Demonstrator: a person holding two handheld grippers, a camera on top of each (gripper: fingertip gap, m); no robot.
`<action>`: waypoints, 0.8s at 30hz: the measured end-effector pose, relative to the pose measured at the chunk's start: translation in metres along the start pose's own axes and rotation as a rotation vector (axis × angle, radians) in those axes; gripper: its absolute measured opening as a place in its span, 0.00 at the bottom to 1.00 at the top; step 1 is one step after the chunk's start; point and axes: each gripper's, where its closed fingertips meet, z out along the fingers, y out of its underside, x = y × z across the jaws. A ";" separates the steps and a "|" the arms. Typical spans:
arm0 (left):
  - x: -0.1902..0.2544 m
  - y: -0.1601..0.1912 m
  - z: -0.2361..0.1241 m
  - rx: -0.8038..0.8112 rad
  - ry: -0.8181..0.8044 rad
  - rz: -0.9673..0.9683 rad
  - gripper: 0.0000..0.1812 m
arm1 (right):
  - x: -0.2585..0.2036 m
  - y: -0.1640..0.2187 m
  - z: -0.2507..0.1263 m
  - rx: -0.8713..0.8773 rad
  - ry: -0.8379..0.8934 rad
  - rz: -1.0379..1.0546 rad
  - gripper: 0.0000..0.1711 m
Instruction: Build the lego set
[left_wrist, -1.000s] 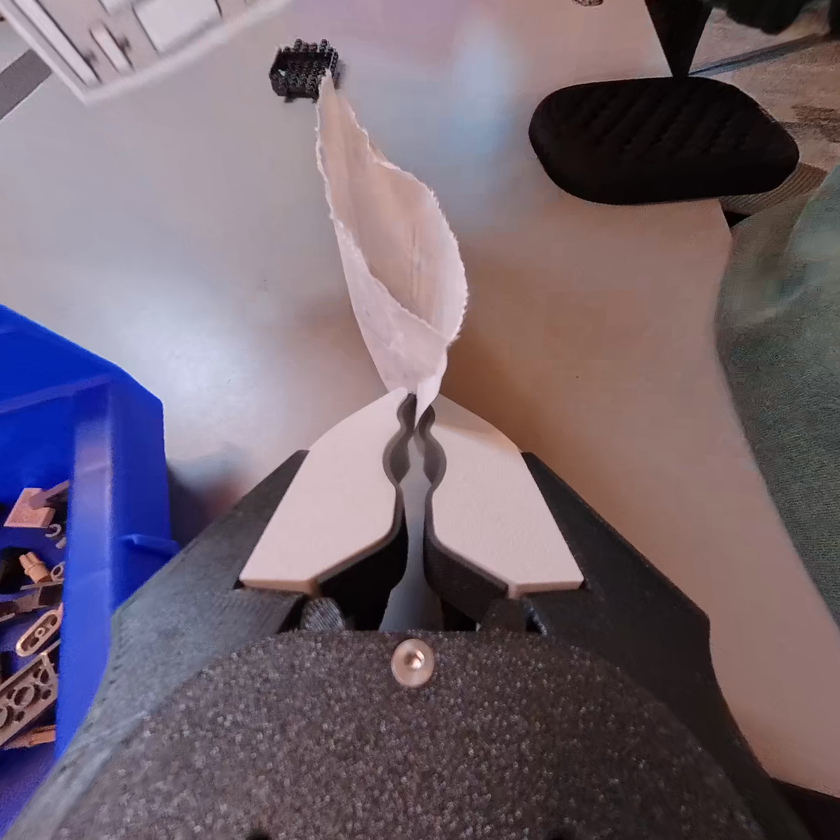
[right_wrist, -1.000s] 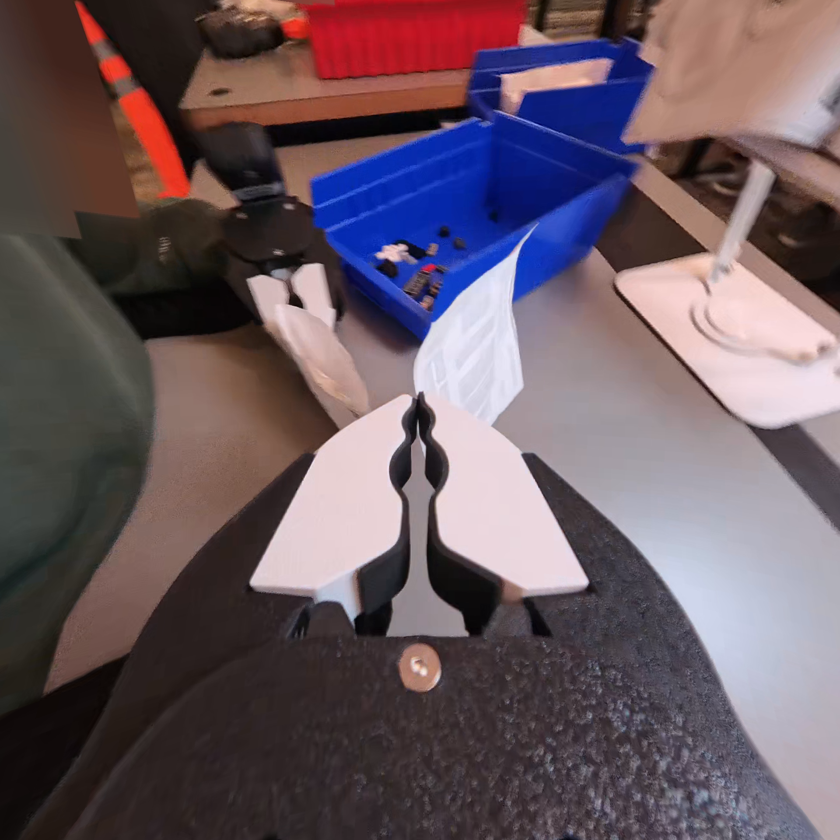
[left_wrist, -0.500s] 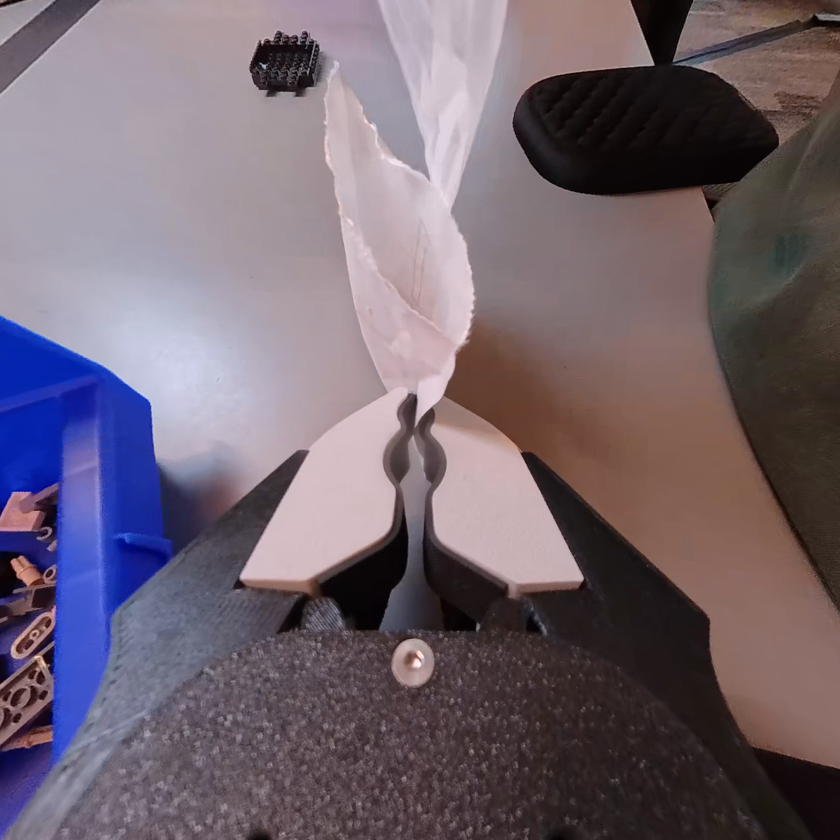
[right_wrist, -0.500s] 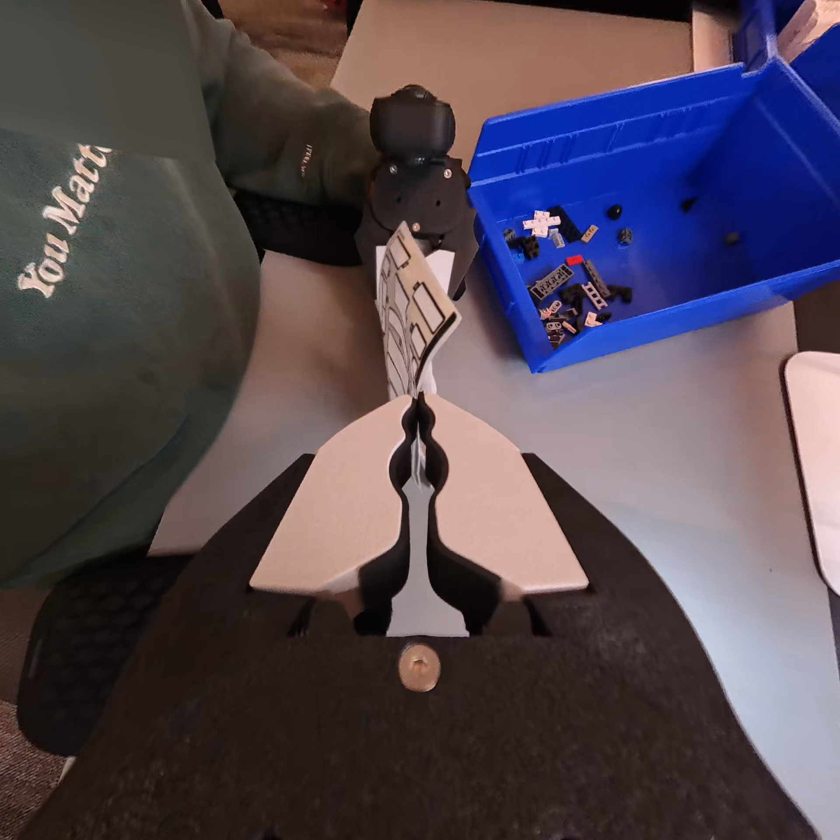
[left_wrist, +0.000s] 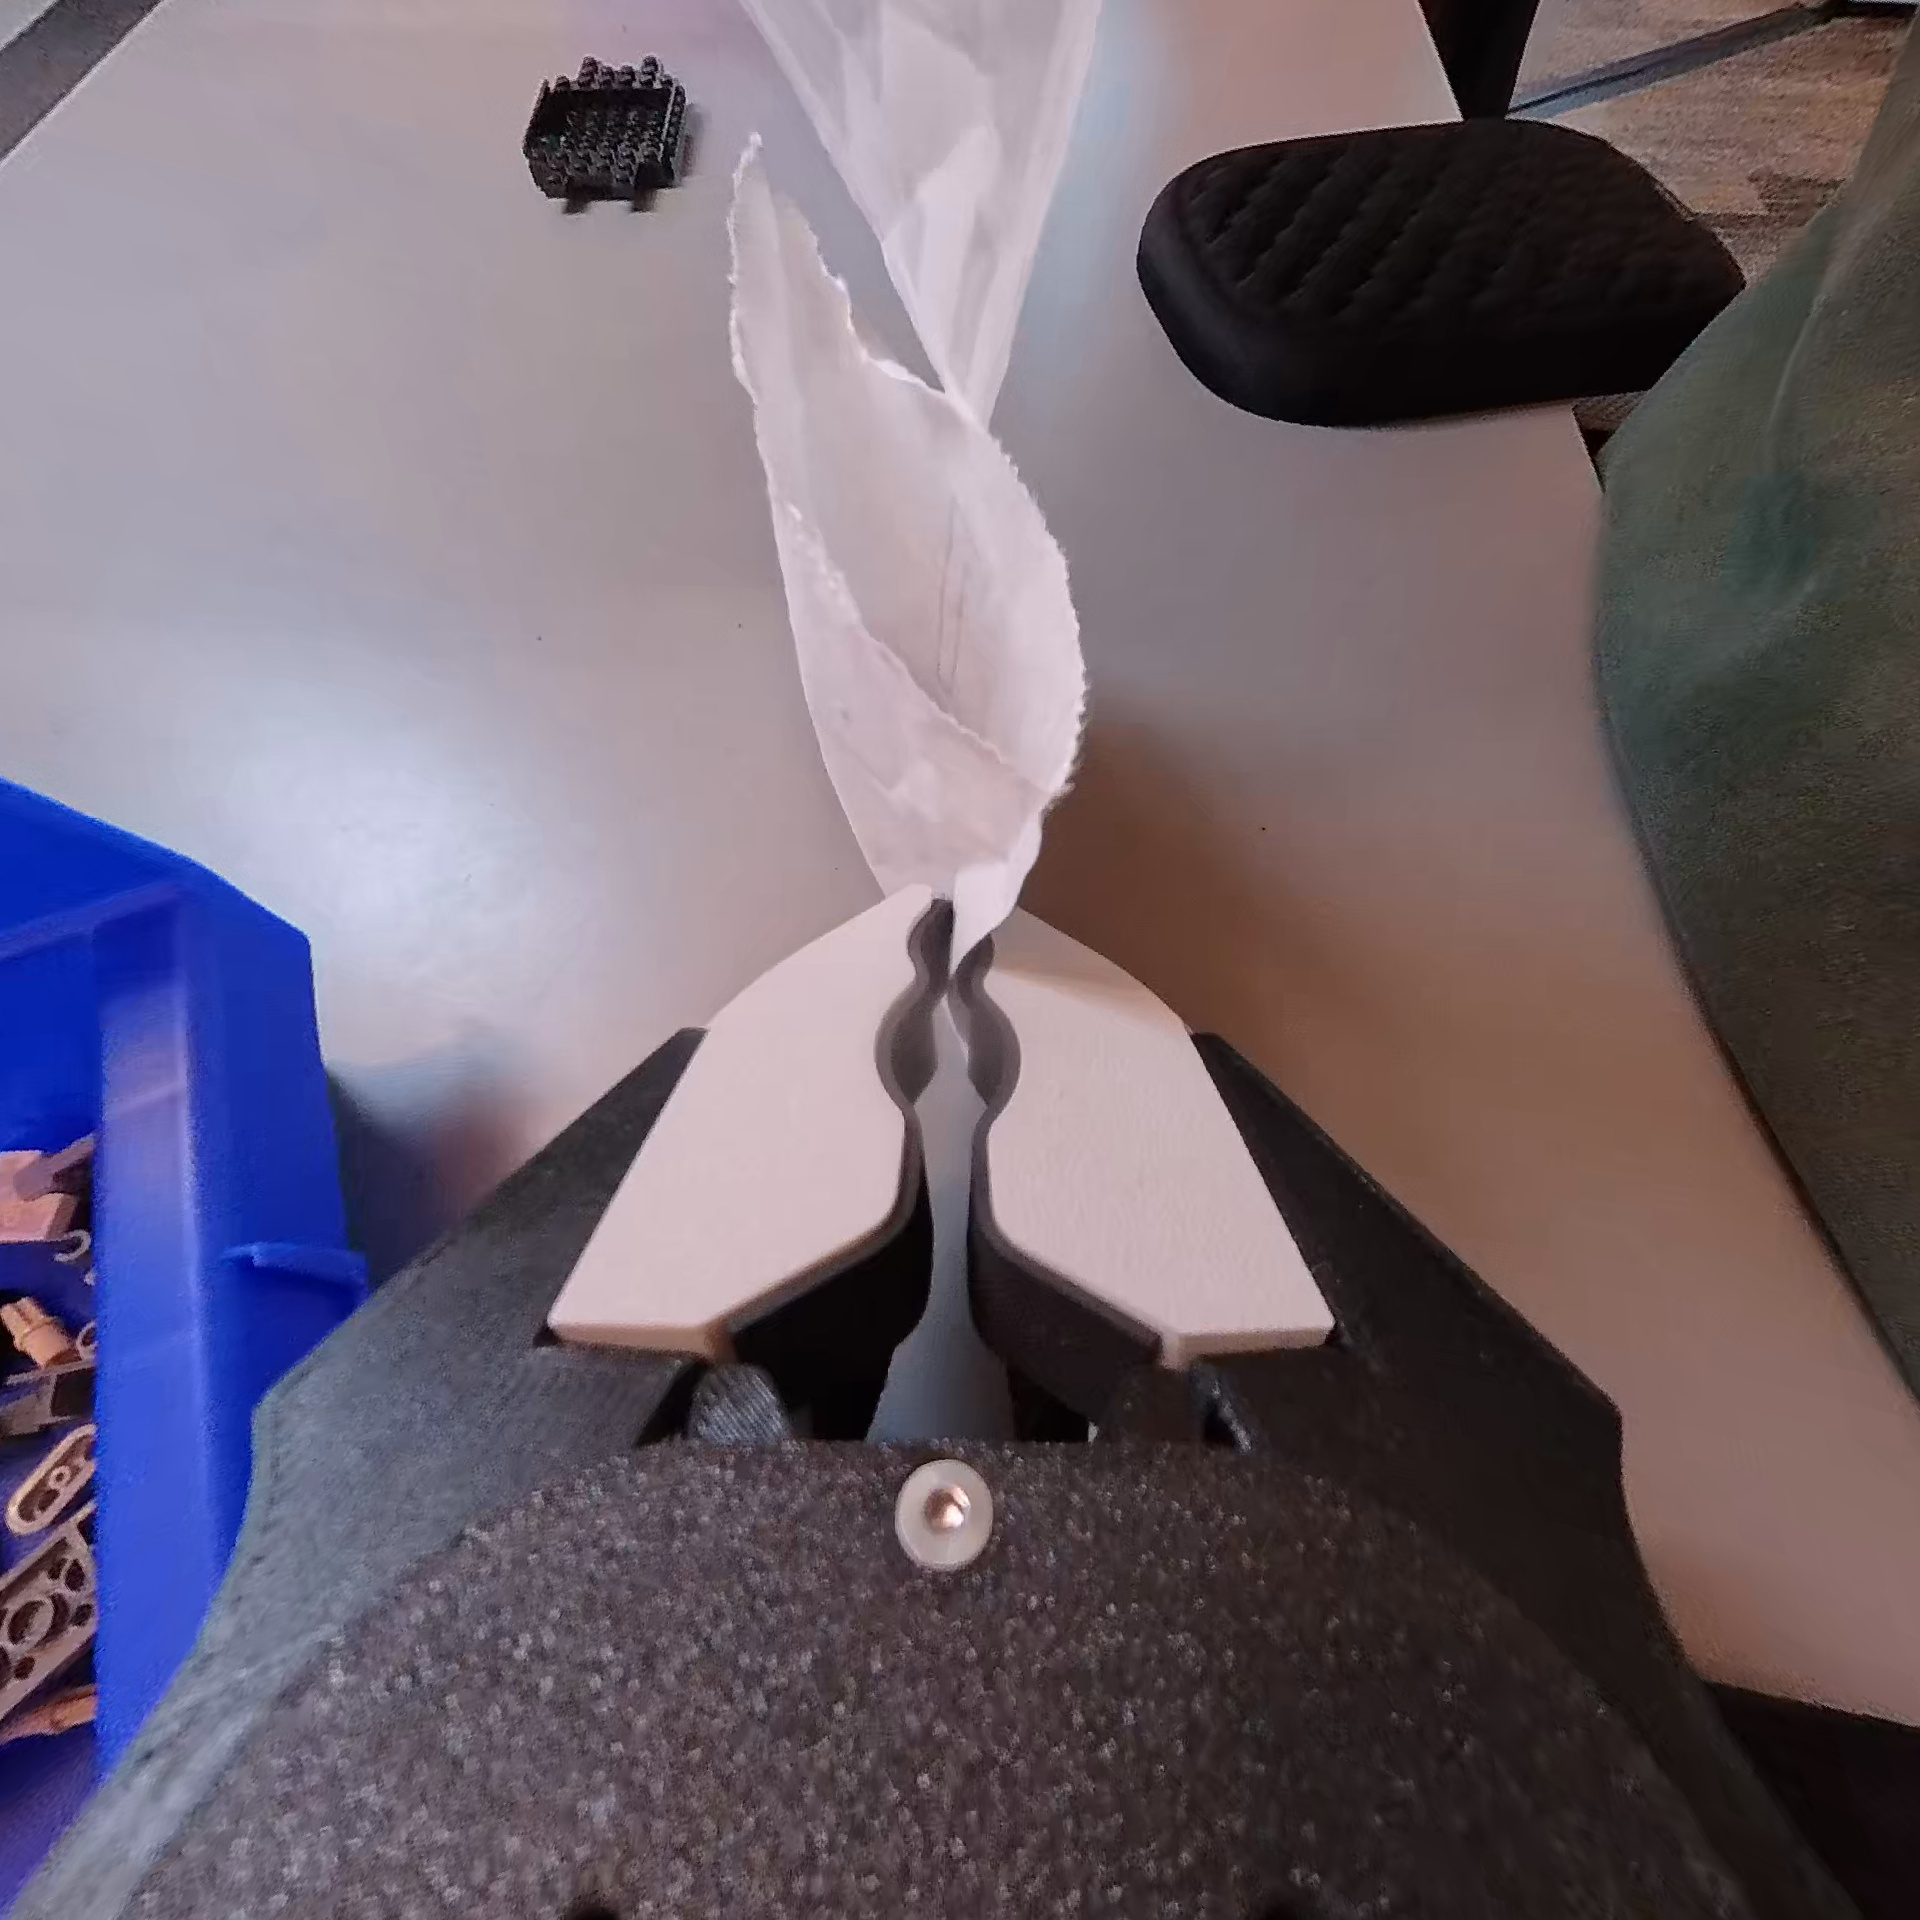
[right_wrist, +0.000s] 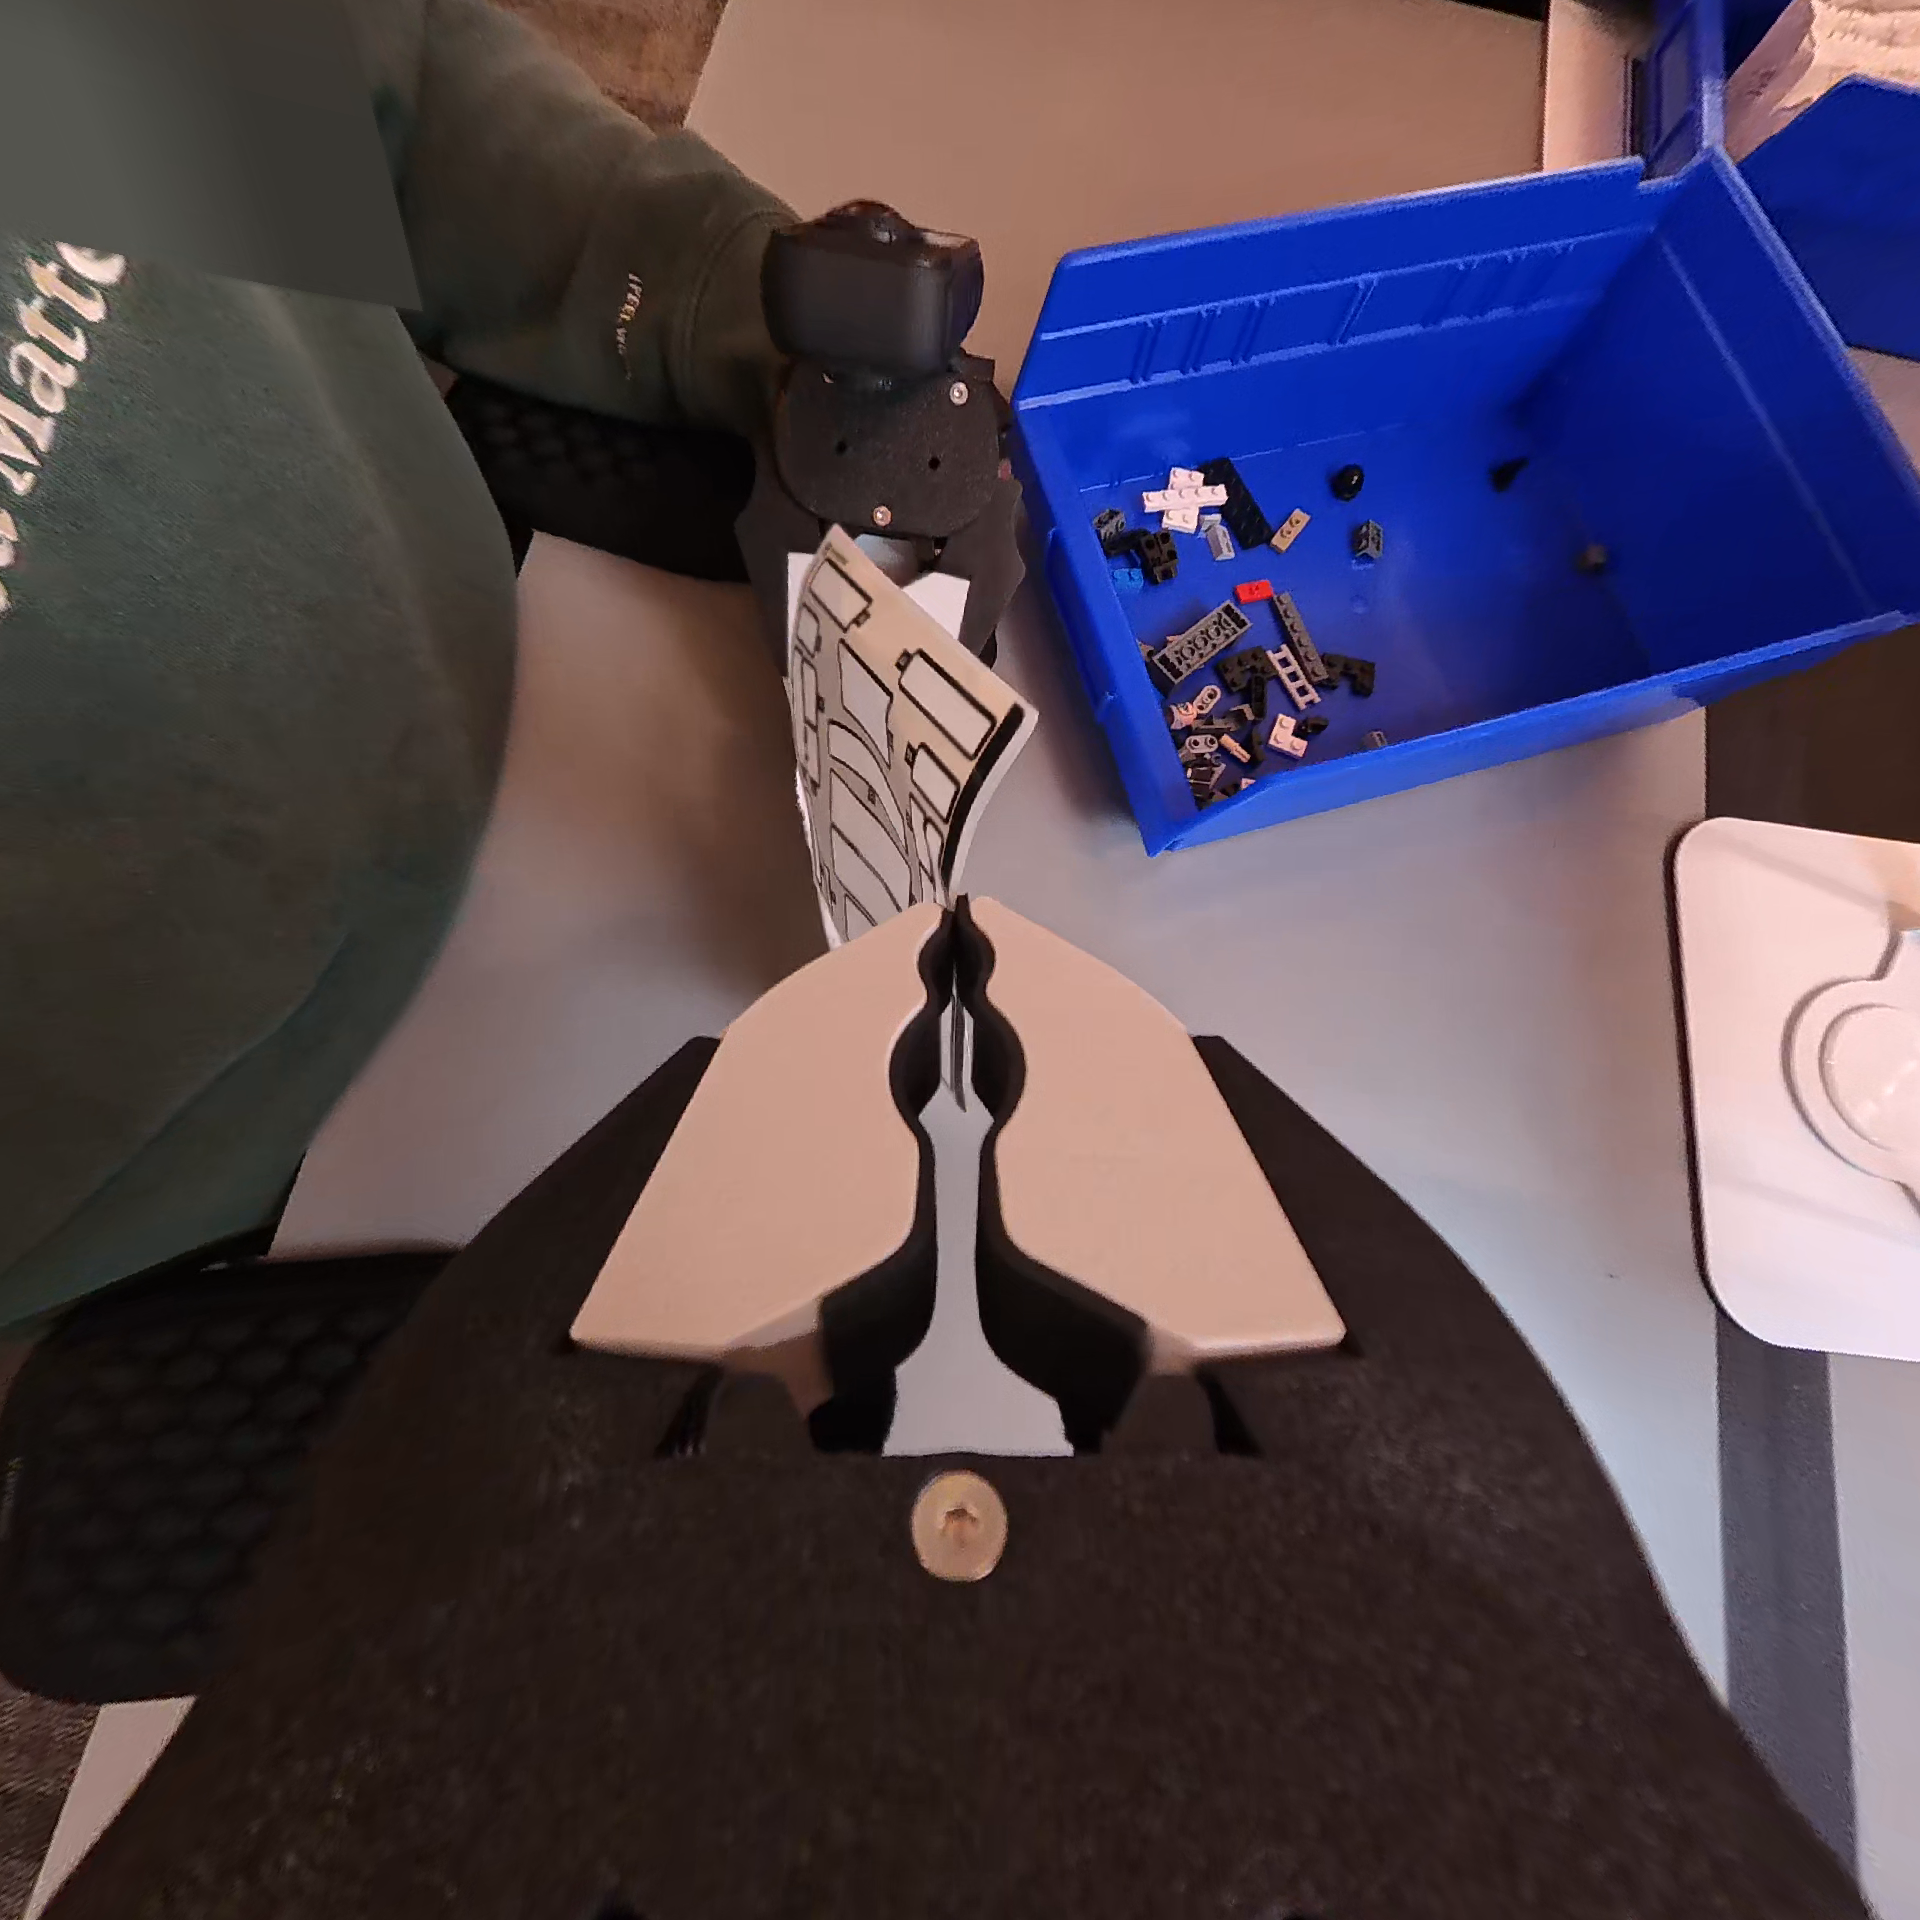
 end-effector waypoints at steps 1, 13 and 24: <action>0.000 0.000 0.000 -0.001 0.001 0.001 0.00 | 0.001 -0.002 -0.001 -0.002 0.002 -0.001 0.00; 0.002 0.000 0.000 -0.008 0.007 0.008 0.00 | 0.003 -0.006 -0.004 -0.043 0.025 -0.024 0.00; 0.004 0.000 0.000 -0.014 0.011 0.014 0.00 | 0.003 -0.005 -0.002 -0.064 0.043 -0.032 0.00</action>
